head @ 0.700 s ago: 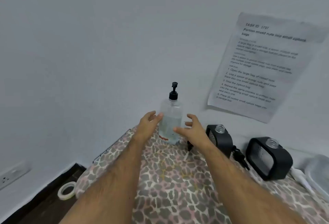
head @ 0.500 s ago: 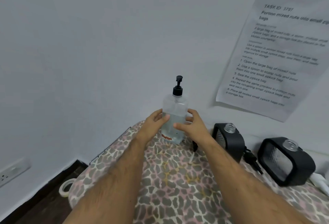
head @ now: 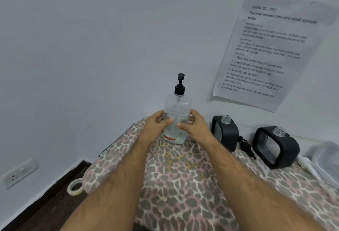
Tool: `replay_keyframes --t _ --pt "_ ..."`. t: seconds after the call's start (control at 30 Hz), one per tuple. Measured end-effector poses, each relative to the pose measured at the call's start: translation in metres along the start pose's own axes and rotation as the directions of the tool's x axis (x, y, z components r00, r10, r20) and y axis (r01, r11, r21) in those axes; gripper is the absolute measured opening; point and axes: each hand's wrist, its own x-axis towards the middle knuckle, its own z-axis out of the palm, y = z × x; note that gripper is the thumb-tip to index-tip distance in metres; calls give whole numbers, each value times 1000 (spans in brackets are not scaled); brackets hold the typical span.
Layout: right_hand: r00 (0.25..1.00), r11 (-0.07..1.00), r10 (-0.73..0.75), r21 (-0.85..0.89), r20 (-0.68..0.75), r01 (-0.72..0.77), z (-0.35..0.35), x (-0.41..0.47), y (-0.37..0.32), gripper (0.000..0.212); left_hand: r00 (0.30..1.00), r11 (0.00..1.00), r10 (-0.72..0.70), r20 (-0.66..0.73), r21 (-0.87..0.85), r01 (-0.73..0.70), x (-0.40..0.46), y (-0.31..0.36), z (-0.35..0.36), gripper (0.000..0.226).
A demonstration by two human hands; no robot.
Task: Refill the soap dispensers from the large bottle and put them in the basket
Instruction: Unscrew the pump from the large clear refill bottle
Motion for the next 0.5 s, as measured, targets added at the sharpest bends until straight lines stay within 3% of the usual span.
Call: replay_keyframes --t 0.3,0.5 --pt "1000 1000 10 5 15 -10 -48 -107 -33 53 999 1000 -13 31 6 13 -96 34 45 48" --pt "1000 1000 12 -20 -24 -13 -105 -192 -46 59 995 1000 -1 96 7 0 -156 40 102 43"
